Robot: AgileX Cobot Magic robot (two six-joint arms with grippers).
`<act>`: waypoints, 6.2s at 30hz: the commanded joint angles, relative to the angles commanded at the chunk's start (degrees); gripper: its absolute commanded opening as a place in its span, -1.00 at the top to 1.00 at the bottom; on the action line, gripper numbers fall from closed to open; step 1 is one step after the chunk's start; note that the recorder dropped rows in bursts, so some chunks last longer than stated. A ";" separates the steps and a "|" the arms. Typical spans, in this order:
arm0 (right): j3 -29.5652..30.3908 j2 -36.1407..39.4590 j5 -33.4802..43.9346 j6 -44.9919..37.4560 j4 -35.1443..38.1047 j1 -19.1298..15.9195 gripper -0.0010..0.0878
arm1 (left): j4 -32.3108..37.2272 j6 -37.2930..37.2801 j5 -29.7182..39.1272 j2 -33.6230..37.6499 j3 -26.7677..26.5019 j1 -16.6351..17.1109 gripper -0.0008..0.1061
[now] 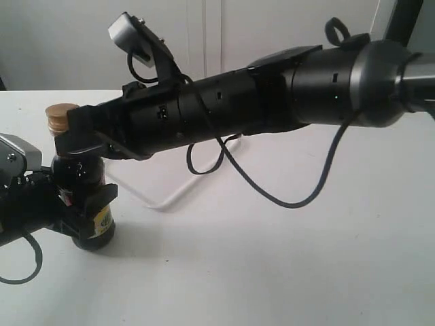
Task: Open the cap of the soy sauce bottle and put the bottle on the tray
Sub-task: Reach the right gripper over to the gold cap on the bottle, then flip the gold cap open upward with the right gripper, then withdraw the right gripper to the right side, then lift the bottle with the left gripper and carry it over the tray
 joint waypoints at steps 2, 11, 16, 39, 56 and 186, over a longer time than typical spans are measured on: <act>-0.69 0.77 0.08 0.14 0.43 0.00 0.98 | 0.00 0.00 0.00 0.00 0.00 0.00 0.99; -3.32 3.13 -0.32 1.74 0.85 0.00 0.98 | 0.00 0.00 0.00 0.00 0.00 0.00 0.99; -4.64 4.82 -0.31 2.06 1.70 0.00 0.98 | 0.00 0.00 0.00 0.00 0.00 0.00 0.99; -6.38 6.12 -7.43 2.06 3.46 0.10 0.98 | 0.36 0.00 0.00 0.00 0.00 0.00 0.99; -11.83 5.93 -6.53 2.02 2.13 -5.23 0.98 | 0.61 0.00 0.00 0.00 0.00 0.00 0.99; 28.37 -20.36 -19.45 58.12 -89.51 -25.26 0.98 | -10.00 -3.85 1.96 25.35 -46.19 -11.36 0.99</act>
